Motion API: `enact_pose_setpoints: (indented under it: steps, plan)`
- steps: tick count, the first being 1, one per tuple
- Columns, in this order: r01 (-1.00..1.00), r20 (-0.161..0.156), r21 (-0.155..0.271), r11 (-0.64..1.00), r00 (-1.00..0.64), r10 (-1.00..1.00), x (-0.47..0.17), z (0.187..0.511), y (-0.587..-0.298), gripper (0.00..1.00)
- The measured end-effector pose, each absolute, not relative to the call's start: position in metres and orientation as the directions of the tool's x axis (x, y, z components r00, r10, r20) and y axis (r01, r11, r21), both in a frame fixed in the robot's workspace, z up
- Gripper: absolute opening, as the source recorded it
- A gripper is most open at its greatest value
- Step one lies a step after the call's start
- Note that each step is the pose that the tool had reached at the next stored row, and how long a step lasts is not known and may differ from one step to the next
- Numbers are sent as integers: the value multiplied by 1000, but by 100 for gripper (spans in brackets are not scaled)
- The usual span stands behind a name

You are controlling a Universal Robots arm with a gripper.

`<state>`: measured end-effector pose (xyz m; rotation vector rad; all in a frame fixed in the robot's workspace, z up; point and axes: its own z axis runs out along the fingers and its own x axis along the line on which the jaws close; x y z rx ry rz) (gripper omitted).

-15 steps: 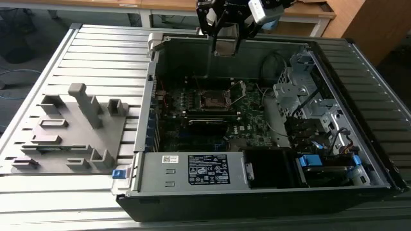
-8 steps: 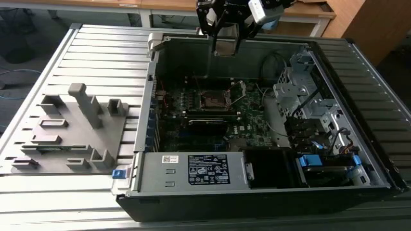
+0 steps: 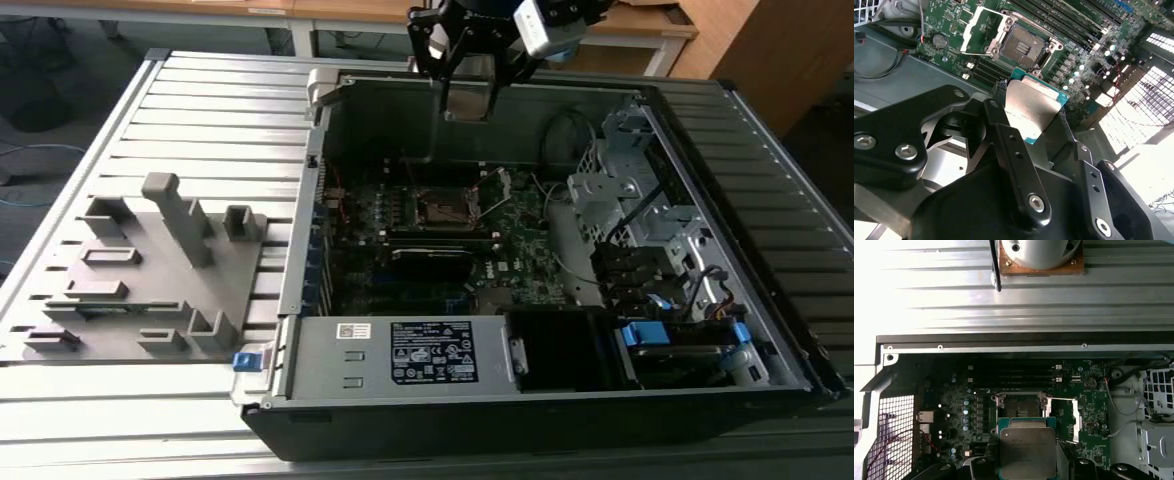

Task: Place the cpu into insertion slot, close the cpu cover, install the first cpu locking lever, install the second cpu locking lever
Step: 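Place the cpu into insertion slot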

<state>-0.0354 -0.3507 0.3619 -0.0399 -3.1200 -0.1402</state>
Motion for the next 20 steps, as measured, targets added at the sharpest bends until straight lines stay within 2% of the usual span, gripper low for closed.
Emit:
enact_pose_setpoints:
  steps: [20]
  plan:
    - [26,19,89,996,-1000,25,-35,358,-351,54]
